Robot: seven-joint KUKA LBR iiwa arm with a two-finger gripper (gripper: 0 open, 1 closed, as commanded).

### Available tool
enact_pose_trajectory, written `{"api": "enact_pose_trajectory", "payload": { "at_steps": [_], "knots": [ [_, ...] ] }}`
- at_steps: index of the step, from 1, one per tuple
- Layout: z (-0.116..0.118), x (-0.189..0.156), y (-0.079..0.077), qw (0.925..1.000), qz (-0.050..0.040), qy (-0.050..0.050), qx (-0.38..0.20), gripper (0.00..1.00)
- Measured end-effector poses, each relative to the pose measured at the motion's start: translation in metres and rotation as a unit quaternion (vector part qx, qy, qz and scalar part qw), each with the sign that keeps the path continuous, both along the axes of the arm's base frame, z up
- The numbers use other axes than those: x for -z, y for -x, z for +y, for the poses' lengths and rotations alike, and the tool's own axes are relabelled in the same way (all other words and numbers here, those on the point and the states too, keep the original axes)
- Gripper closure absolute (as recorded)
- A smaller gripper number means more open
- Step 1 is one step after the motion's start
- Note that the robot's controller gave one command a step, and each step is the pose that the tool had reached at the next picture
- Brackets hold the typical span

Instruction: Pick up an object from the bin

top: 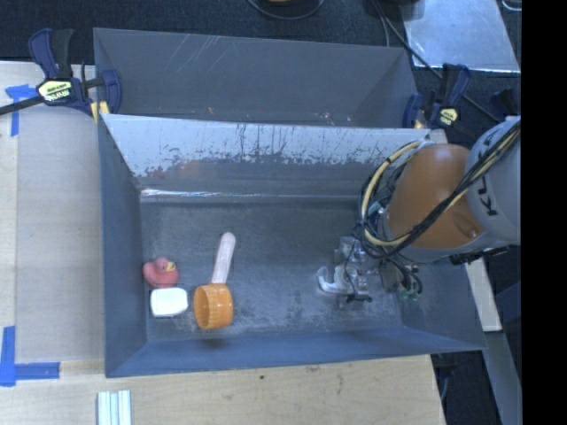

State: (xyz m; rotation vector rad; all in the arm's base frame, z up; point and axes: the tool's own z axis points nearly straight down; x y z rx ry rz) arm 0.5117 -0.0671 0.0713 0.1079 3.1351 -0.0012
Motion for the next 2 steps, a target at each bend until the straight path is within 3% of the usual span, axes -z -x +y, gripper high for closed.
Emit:
{"api": "enact_pose_trajectory", "payload": {
  "at_steps": [2],
  "knots": [
    [0.0000,-0.0012,0.0002,1.0000,-0.0002,0.000,0.000,1.00]
  ]
}}
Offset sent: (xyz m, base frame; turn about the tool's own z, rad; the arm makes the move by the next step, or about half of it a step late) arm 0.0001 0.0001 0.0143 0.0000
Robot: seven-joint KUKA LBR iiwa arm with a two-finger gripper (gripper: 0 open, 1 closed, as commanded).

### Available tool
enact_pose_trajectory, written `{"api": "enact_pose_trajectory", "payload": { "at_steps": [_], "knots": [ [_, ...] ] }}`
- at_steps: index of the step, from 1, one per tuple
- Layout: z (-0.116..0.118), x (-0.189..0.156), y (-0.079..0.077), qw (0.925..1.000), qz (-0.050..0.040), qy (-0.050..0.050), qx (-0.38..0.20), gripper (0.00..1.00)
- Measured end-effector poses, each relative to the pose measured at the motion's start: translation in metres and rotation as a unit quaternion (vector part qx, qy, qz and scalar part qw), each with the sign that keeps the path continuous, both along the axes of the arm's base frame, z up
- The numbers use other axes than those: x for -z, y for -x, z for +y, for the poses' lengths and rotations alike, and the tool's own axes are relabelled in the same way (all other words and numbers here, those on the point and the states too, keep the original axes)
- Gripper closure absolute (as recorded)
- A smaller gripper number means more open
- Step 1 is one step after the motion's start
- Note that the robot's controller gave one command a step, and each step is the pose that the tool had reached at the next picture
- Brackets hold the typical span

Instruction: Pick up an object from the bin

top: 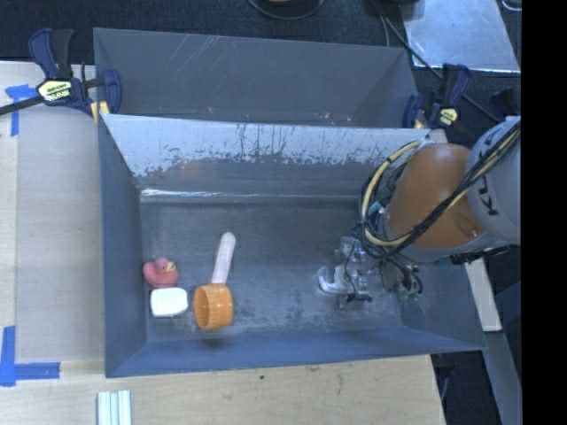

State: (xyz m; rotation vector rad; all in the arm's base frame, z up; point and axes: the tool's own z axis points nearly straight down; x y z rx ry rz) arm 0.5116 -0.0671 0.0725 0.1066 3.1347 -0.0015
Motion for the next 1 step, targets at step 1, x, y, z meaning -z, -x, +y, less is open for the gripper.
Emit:
{"api": "enact_pose_trajectory", "payload": {
  "at_steps": [1],
  "knots": [
    [0.0002,-0.0072,0.0015,1.0000,0.0026,0.000,0.000,1.00]
  ]
}}
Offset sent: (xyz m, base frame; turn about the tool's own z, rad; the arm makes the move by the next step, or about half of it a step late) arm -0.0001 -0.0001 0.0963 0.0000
